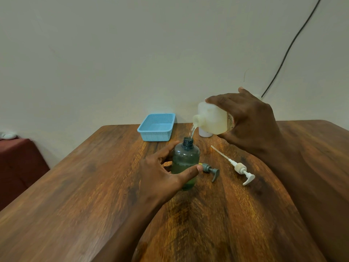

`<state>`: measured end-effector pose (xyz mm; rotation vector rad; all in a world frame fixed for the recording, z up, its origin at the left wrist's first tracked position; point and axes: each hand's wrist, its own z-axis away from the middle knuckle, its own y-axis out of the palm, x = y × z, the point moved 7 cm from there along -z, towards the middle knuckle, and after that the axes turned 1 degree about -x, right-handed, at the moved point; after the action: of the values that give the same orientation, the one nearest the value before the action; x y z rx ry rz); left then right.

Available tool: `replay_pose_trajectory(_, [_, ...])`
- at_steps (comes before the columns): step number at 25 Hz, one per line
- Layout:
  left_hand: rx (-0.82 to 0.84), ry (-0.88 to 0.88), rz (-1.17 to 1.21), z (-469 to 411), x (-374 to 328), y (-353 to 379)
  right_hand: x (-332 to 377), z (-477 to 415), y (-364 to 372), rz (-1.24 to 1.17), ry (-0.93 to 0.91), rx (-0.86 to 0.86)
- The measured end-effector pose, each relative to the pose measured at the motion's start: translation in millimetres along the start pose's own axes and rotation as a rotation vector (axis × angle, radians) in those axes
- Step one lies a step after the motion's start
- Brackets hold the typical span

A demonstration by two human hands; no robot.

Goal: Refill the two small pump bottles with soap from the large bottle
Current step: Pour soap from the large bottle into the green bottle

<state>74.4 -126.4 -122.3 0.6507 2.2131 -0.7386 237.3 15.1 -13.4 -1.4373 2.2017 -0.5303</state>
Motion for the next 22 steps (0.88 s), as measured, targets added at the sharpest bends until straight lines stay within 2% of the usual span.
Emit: replay_pose_trajectory(22, [0.003, -0.005, -0.004, 0.7, 1.0, 1.2, 1.1, -0.9, -0.7, 0.002, -0.009, 0.01])
